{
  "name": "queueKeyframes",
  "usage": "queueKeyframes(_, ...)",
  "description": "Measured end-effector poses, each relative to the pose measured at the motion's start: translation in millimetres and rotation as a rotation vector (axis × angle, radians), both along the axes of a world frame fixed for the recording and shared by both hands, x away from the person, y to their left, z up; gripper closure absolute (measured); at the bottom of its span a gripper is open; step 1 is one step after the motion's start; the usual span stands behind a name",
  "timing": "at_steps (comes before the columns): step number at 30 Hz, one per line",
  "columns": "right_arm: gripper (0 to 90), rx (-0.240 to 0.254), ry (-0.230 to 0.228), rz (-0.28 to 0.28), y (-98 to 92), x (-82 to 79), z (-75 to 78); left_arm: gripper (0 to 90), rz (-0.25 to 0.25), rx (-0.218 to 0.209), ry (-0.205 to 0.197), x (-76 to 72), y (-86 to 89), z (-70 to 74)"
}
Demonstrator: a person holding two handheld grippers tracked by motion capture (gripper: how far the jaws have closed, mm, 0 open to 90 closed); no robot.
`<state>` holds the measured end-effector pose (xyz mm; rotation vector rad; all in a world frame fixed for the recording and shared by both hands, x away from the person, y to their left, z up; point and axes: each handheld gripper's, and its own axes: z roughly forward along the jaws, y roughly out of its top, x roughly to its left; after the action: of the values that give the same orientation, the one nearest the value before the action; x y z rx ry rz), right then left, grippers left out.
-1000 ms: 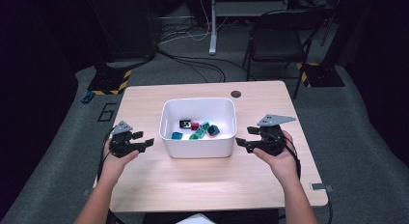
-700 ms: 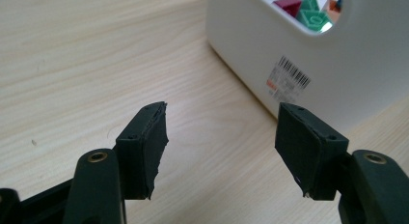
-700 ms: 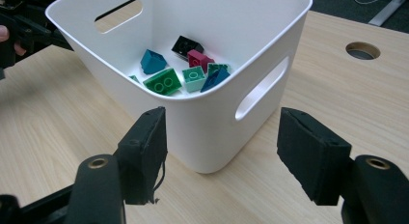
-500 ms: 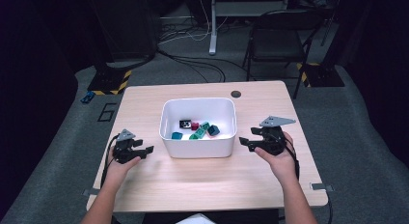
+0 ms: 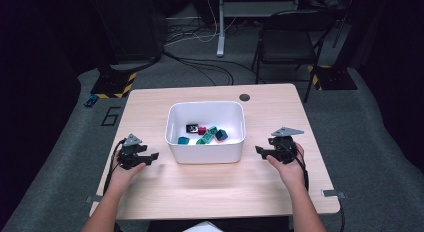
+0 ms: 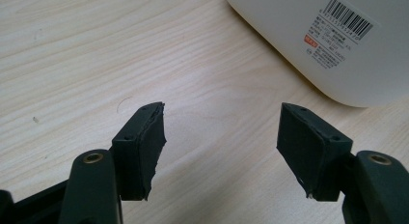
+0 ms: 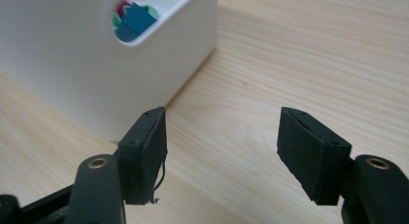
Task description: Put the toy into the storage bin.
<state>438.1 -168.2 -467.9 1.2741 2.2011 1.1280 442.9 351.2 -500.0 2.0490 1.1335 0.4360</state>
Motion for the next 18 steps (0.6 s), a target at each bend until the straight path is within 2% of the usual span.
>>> queueKeyframes(4,33.4,-0.02,0.013,-0.05,-6.0,1.7,-13.7,33.0,0.015,-0.013,-0.007,1.0,1.5,-0.5)
queueKeyframes(8,32.9,-0.028,0.027,-0.052,-6.6,2.1,-18.8,31.8,0.015,-0.015,-0.005,2.3,2.6,-1.2)
queueKeyframes(9,32.6,-0.037,0.03,-0.053,-6.3,2.2,-20.2,31.8,0.015,-0.011,-0.002,2.7,2.7,-1.5)
queueKeyframes(10,32.2,-0.071,0.037,-0.056,-4.9,1.9,-24.5,31.2,0.01,-0.007,0.006,3.4,2.6,-2.0)
queueKeyframes(13,31.9,-0.088,0.036,-0.042,-3.8,2.7,-26.8,31.1,0.012,-0.006,0.007,4.2,2.4,-2.5)
queueKeyframes(14,31.9,-0.086,0.05,-0.049,-2.7,1.9,-26.8,31.1,0.016,-0.017,0.013,4.4,2.1,-3.0)
queueKeyframes(15,31.6,-0.065,0.057,-0.058,-1.2,2.0,-26.7,31.1,0.012,-0.012,0.016,5.4,2.5,-3.8)
queueKeyframes(18,31.3,-0.057,0.061,-0.054,-0.4,2.4,-27.2,31.1,0.015,-0.001,0.016,6.1,2.7,-4.4)
